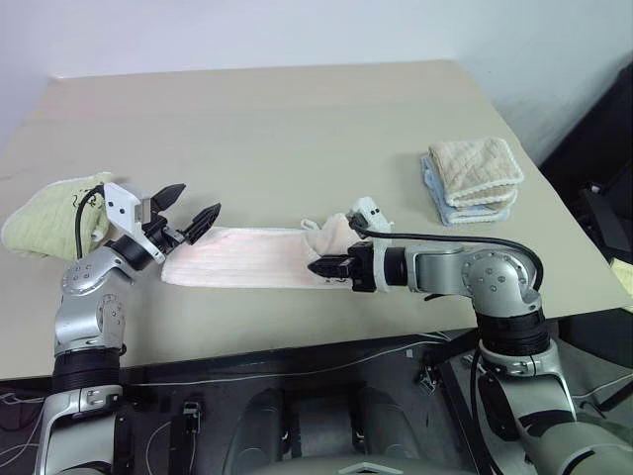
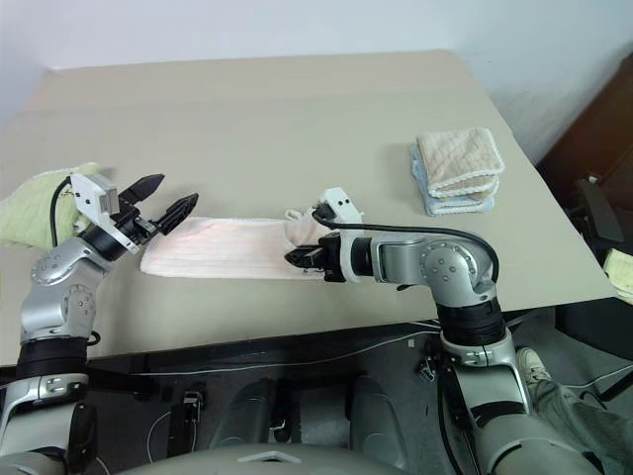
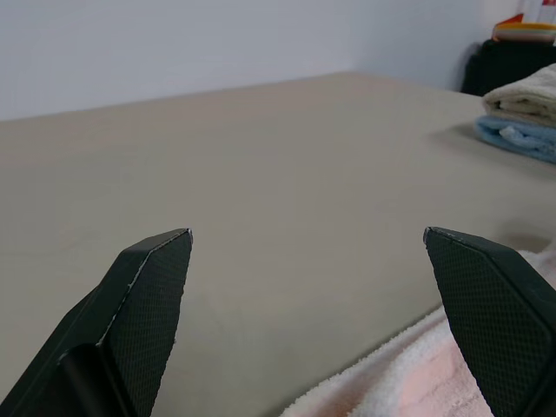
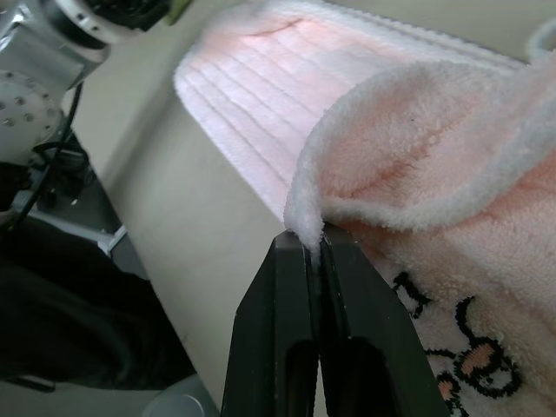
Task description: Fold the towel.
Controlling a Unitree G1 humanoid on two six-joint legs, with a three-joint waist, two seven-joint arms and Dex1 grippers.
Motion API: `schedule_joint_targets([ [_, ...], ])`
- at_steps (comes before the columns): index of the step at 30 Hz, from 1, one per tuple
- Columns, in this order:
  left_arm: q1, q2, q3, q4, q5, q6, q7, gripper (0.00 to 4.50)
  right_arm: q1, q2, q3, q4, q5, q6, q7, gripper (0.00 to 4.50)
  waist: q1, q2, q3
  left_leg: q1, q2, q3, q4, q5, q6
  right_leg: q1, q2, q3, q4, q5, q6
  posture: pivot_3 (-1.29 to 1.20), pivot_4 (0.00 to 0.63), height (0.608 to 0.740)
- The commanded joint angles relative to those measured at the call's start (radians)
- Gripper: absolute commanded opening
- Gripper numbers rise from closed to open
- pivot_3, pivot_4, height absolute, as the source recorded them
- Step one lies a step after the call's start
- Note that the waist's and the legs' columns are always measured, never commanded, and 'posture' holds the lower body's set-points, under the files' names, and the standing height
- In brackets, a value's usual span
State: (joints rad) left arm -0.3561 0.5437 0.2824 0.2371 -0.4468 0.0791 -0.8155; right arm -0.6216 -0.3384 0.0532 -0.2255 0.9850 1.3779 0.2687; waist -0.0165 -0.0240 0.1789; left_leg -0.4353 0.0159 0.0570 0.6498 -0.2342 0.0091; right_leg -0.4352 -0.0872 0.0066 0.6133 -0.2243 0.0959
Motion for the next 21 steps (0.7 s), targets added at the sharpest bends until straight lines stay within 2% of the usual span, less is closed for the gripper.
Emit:
schedule_joint_targets([
  [1, 0.002, 0.007, 0.014, -0.025, -0.001, -0.024, -0.001, 4.50, 0.010, 0.012, -0.005, -0.041, -0.015, -0.022, 0.018, 0.75, 0.000, 0.000, 0.000, 0.000, 0.000, 0.000, 0.000, 0.000, 0.000, 0.000, 0.000, 0.000, 0.000, 0.000, 0.000, 0.00, 0.150, 0.740],
  [8, 0.032, 0.012, -0.004, -0.064, 0.005, -0.023, -0.022, 4.50, 0.046, 0.007, -0.030, -0.089, -0.034, -0.099, 0.080, 3.10, 0.000, 0.000, 0.000, 0.000, 0.000, 0.000, 0.000, 0.000, 0.000, 0.000, 0.000, 0.000, 0.000, 0.000, 0.000, 0.00, 0.150, 0.740],
  [11, 0.037, 0.011, -0.007, -0.126, -0.043, 0.043, -0.034, 4.50, 0.078, -0.002, -0.127, -0.129, 0.010, -0.181, 0.131, 4.10, 0.004, 0.000, 0.000, 0.000, 0.000, 0.000, 0.000, 0.000, 0.000, 0.000, 0.000, 0.000, 0.000, 0.000, 0.000, 0.00, 0.150, 0.740],
  [12, 0.034, 0.009, -0.012, -0.150, -0.060, 0.069, -0.036, 4.50, 0.093, -0.005, -0.170, -0.137, 0.030, -0.210, 0.148, 4.10, 0.005, 0.000, 0.000, -0.001, 0.000, -0.001, 0.000, 0.000, 0.000, 0.000, -0.001, 0.000, -0.001, 0.000, 0.000, 0.00, 0.150, 0.740],
  [15, 0.010, -0.010, -0.042, -0.225, -0.098, 0.121, -0.046, 4.50, 0.145, -0.087, -0.149, -0.178, -0.049, -0.311, 0.243, 4.10, 0.006, 0.000, 0.000, -0.001, -0.001, -0.002, 0.000, 0.000, 0.000, 0.001, -0.001, -0.002, -0.001, 0.000, 0.000, 0.00, 0.150, 0.740],
  [18, -0.028, -0.059, -0.088, -0.303, -0.151, 0.198, -0.027, 3.87, 0.162, -0.075, -0.176, -0.124, -0.093, -0.400, 0.230, 3.47, 0.004, 0.000, 0.000, 0.000, -0.001, -0.002, 0.000, 0.000, 0.000, 0.001, -0.001, -0.002, -0.001, -0.001, -0.001, 0.00, 0.150, 0.740],
  [21, -0.043, -0.089, -0.161, -0.345, -0.139, 0.246, -0.028, 2.86, 0.172, -0.060, -0.168, -0.081, -0.145, -0.470, 0.228, 2.48, 0.001, 0.000, 0.000, 0.000, 0.000, -0.002, 0.001, 0.000, 0.000, 0.001, 0.000, -0.002, 0.000, 0.000, 0.000, 0.00, 0.150, 0.740],
])
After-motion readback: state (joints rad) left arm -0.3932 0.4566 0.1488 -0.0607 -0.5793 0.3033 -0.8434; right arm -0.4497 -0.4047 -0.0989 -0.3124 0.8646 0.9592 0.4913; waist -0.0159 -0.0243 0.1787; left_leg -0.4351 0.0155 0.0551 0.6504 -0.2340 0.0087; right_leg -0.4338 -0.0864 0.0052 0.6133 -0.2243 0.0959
